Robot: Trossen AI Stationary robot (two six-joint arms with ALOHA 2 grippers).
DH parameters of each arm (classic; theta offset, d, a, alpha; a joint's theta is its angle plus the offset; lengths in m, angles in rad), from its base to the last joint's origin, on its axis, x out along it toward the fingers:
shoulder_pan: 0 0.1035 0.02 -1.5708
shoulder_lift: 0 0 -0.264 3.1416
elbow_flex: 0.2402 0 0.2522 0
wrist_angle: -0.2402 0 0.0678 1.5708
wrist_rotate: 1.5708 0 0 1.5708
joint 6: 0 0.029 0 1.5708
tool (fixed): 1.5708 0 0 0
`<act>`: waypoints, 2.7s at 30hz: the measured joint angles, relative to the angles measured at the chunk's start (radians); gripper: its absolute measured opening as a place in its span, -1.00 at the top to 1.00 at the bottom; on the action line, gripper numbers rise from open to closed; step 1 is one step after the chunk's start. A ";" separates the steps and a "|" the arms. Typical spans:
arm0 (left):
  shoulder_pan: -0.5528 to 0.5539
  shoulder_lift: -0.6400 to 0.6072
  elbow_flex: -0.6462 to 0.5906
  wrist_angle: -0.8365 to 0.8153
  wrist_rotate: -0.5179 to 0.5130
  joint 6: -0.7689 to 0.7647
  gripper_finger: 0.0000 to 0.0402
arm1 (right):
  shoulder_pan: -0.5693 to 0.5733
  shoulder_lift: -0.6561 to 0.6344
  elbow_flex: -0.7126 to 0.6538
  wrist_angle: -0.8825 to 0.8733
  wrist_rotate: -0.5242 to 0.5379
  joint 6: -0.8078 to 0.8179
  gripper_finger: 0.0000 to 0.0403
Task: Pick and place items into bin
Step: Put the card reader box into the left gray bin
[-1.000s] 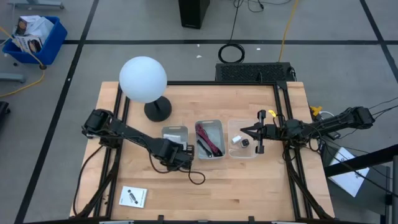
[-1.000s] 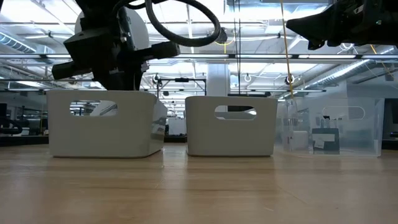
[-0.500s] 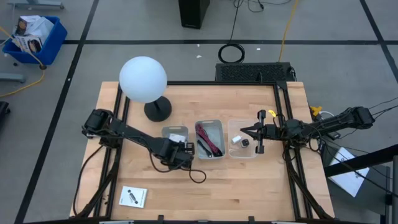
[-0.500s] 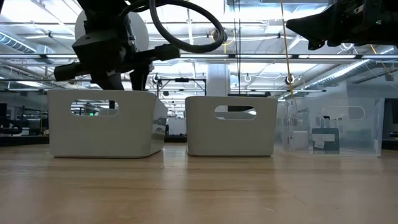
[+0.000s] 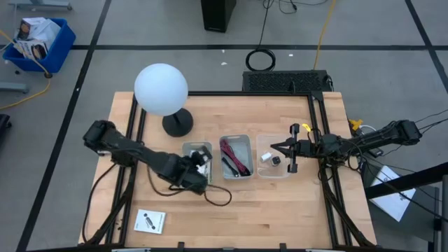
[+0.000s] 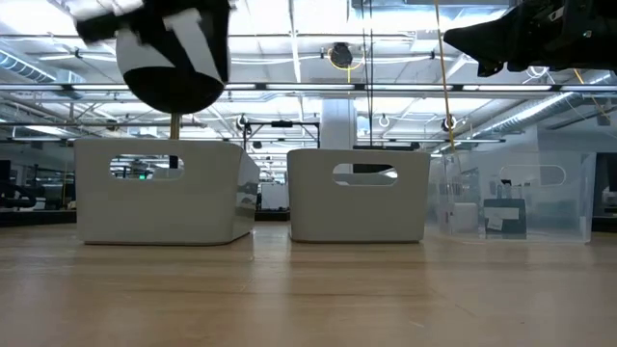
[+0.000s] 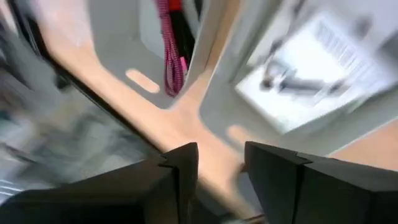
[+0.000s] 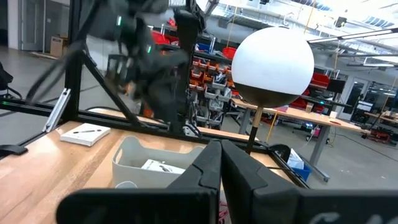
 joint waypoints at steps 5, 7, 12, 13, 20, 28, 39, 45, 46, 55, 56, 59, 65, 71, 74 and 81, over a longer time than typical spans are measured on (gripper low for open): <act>-0.048 -0.106 0.053 -0.080 0.249 -0.571 0.39 | 0.000 -0.002 0.000 0.003 -0.001 0.001 0.98; -0.073 -0.152 0.024 -0.079 0.365 -0.805 0.42 | 0.000 -0.002 0.000 0.006 -0.001 0.002 0.98; -0.207 -0.216 -0.128 -0.077 0.483 -1.195 0.44 | 0.000 -0.002 0.000 0.017 -0.002 0.012 0.98; -0.236 -0.220 -0.164 -0.077 0.501 -1.251 0.42 | 0.000 -0.002 0.001 0.018 -0.002 0.016 0.98; -0.390 -0.219 -0.365 0.077 0.578 -1.568 0.19 | 0.000 -0.002 0.001 0.022 -0.086 0.038 0.98; -0.481 -0.219 -0.480 0.288 0.664 -1.803 -0.30 | 0.000 -0.002 0.001 0.029 -0.105 0.038 0.98; -0.535 -0.219 -0.619 0.465 0.783 -1.849 -0.45 | 0.000 -0.002 0.001 0.029 -0.104 0.037 0.98; -0.545 -0.219 -0.720 0.665 0.845 -1.885 -0.27 | 0.000 -0.002 0.001 0.028 -0.104 0.036 0.98; -0.546 -0.219 -0.734 0.685 0.845 -1.891 -0.24 | 0.000 -0.002 0.001 0.028 -0.104 0.036 0.98; -0.559 -0.226 -0.805 0.763 0.832 -1.904 0.07 | 0.000 -0.002 0.001 0.028 -0.103 0.034 0.98; -0.559 -0.226 -0.807 0.767 0.833 -1.899 0.13 | 0.000 -0.002 0.001 0.028 -0.103 0.033 0.98; -0.559 -0.224 -0.808 0.777 0.837 -1.858 0.40 | 0.000 -0.002 0.001 0.028 -0.103 0.030 0.98; -0.559 -0.223 -0.809 0.775 0.833 -1.792 0.93 | 0.000 -0.002 0.001 0.029 -0.103 0.030 0.98; -0.560 -0.221 -0.801 0.755 0.827 -1.768 0.97 | 0.000 -0.002 0.001 0.029 -0.103 0.030 0.98; -0.556 -0.218 -0.768 0.703 0.820 -1.720 0.97 | 0.000 -0.002 0.001 0.029 -0.103 0.030 0.98; -0.491 -0.214 -0.582 0.364 0.743 -1.566 0.98 | 0.000 -0.002 0.001 0.040 -0.103 0.030 0.98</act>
